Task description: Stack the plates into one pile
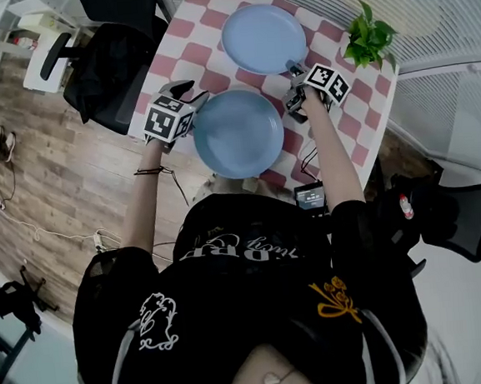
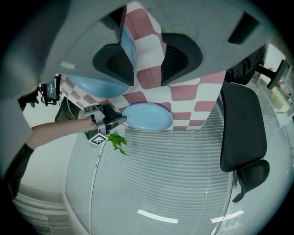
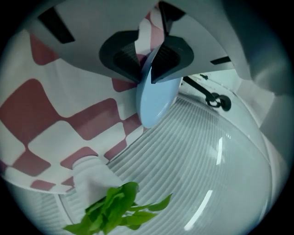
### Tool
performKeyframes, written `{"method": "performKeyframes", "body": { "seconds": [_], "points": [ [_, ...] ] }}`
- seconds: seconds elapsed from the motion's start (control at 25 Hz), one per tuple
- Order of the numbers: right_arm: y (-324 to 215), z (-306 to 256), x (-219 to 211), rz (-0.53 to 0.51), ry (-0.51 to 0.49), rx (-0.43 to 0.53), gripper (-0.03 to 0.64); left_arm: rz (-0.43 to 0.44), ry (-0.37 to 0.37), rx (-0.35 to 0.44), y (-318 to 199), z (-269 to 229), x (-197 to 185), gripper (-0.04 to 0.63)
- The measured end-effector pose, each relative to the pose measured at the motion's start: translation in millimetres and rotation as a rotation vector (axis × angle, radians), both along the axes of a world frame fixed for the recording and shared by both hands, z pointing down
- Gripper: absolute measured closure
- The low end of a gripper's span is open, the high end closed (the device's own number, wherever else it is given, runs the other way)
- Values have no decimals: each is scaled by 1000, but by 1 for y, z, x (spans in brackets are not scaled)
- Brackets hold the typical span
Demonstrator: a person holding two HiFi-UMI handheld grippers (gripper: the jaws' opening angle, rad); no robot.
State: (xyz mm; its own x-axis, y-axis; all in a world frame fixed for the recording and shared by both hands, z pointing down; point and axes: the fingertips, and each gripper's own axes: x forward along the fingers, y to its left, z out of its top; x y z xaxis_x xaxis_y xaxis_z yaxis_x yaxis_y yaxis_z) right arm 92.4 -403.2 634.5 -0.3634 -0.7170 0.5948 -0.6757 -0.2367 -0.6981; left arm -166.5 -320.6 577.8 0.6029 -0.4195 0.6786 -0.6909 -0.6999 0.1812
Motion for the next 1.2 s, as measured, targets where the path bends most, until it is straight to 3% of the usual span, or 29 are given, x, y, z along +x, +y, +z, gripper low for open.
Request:
{"method": "performKeyframes", "body": {
  "seconds": [0.08,0.16,0.28,0.48,0.6,0.8,0.92,1.2],
  "points": [
    [0,-7,4,88,-100,8,549,-8,12,-5,-5,1,3,405],
    [1,-12,5,110,-141,4,555,-12,30,-13,-13,2,10,405],
    [1,-18,0,89,-138,-2,561,-38,72,-62,-33,11,23,405],
    [8,-20,-5,51,-103,-28,565,-179,113,-223,-71,49,27,399],
    [12,-18,-6,41,-76,-29,568,-163,121,-272,-75,63,31,396],
    [14,-19,-7,47,-64,-34,568,-90,64,-212,-79,62,39,411],
    [16,-27,-6,51,-71,-21,568,-104,89,-180,-79,50,39,417],
    [40,-68,-14,38,-95,46,568,-91,129,-11,-67,-9,33,426]
  ]
}}
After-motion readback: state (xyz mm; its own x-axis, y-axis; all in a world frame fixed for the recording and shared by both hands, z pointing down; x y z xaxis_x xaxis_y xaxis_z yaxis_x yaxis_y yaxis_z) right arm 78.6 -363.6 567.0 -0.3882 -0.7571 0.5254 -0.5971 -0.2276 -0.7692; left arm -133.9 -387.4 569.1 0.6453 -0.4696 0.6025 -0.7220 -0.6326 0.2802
